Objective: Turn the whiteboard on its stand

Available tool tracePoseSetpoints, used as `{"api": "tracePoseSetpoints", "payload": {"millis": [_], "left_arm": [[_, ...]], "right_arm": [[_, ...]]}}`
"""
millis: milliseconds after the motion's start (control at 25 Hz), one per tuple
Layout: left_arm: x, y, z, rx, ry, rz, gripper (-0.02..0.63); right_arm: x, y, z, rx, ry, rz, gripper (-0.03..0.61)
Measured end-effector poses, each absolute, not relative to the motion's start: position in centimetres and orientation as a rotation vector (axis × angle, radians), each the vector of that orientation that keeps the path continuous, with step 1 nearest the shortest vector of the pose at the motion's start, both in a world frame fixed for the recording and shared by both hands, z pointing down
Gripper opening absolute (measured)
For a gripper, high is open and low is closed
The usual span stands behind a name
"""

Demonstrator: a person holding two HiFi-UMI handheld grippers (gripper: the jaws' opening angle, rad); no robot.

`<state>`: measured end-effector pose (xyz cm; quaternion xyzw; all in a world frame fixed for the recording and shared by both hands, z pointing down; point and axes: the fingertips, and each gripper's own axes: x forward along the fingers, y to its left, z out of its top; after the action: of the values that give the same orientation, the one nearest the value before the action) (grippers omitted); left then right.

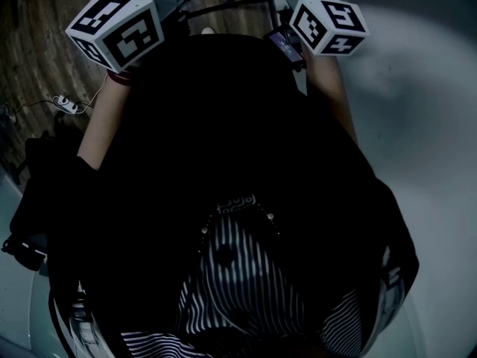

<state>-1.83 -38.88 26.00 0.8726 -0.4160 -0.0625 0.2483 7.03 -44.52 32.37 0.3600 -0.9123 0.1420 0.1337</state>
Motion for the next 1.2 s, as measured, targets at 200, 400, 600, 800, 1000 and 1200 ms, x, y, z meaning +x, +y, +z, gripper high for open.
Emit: {"api": "tracePoseSetpoints", "payload": {"millis": [200,400,600,800,1000,1200], "left_arm": [[-4.0,-39.4,25.4,2.364,-1.107,-0.194,0.003],[-4.3,-38.6,25.0,2.356,-1.070,-0.220,0.003],[-5.0,-36.8,26.8,2.346,-1.071,-0.202,0.003],[-7.5,-35.3,27.1,2.326,-1.079,-0.195,0.004],[-7.5,-35.1,27.4,2.317,-1.052,-0.206,0.003],[-7.5,-34.5,27.5,2.320,-1.052,-0.204,0.004]], "right_arm": [[6.5,-45.7,32.3,1.134,-2.558,0.368,0.234],[8.1,-46.2,33.0,1.249,-2.473,0.329,0.175],[9.4,-44.7,34.4,1.283,-2.427,0.319,0.172],[8.3,-43.8,33.5,1.295,-2.393,0.328,0.170],[9.3,-43.0,33.7,1.298,-2.376,0.339,0.170],[9.7,-41.9,34.1,1.300,-2.370,0.355,0.170]]}}
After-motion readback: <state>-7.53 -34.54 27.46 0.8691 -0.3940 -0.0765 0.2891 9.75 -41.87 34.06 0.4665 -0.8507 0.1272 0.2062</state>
